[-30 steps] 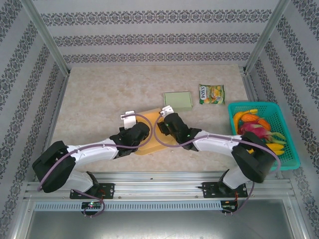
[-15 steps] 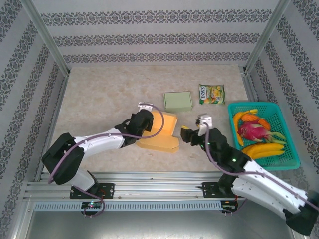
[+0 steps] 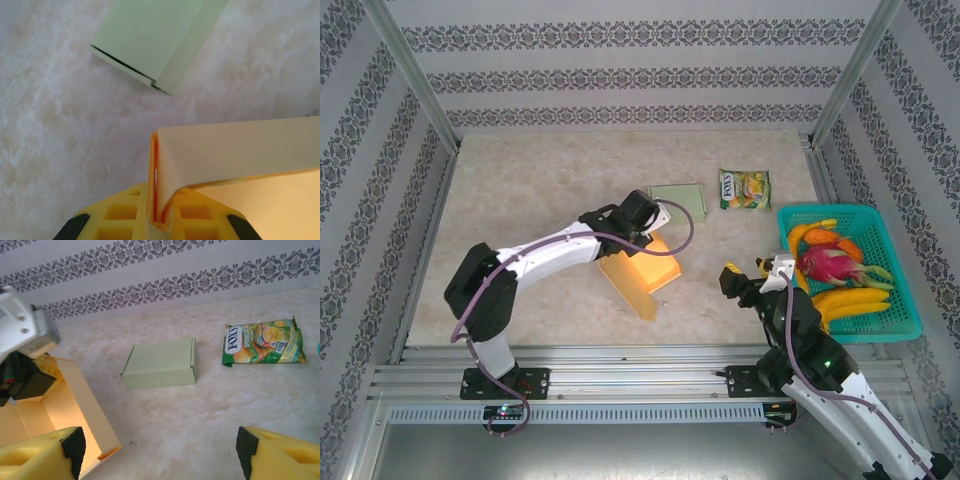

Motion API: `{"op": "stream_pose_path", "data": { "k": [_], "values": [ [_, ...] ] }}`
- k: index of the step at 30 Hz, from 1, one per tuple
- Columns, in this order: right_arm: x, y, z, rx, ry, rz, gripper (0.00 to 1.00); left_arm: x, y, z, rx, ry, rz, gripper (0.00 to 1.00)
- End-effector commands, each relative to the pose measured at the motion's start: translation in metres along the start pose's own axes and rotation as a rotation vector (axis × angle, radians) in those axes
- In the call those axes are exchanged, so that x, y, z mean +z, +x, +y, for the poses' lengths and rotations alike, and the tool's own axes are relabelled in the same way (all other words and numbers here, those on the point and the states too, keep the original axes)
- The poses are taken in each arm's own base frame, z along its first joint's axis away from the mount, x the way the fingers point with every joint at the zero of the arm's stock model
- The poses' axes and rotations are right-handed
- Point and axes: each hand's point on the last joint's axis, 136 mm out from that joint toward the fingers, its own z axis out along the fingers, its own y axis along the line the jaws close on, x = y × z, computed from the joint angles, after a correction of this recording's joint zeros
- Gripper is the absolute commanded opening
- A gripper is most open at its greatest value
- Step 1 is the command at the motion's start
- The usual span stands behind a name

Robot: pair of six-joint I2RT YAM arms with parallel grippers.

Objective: Fold the paper box

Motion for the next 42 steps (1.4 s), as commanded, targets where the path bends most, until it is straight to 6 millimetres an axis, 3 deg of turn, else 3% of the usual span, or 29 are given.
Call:
{"op": "stream_pose_path", "data": {
  "k": [1,5,12,17,21,26,33,36,39,42],
  "values": [
    [-0.002,0.001,0.006,0.018,-0.040,0.003,0.81,0.010,0.049,-0.019,0.194,0.073,0.243,0.01],
    [-0.002,0.001,0.011,0.030,-0.066,0.008,0.81,0.023,0.054,-0.024,0.250,0.061,0.273,0.00],
    [0.002,0.012,0.008,0.026,-0.060,0.032,0.80,0.057,0.046,-0.018,0.366,-0.085,0.242,0.00],
    [0.001,0.013,0.006,0.025,-0.051,0.033,0.81,0.076,0.036,-0.024,0.423,-0.083,0.273,0.02],
    [0.000,0.014,0.002,0.027,-0.034,0.029,0.81,0.075,0.009,-0.023,0.418,-0.065,0.235,0.06],
    [0.000,0.015,-0.001,0.023,-0.018,0.030,0.81,0.075,-0.011,-0.019,0.438,-0.074,0.226,0.25],
    [0.000,0.016,-0.002,0.019,-0.014,0.033,0.81,0.068,-0.034,-0.008,0.424,-0.119,0.182,0.39],
    [0.000,0.016,-0.002,0.016,-0.011,0.034,0.81,0.056,-0.054,-0.003,0.362,-0.134,0.137,0.42],
    [0.001,0.016,-0.002,0.013,-0.009,0.035,0.81,0.036,-0.079,0.002,0.263,-0.137,0.058,0.55],
    [0.001,0.017,-0.003,0.010,-0.008,0.037,0.81,0.022,-0.092,0.007,0.190,-0.130,0.008,0.58]
  ]
}}
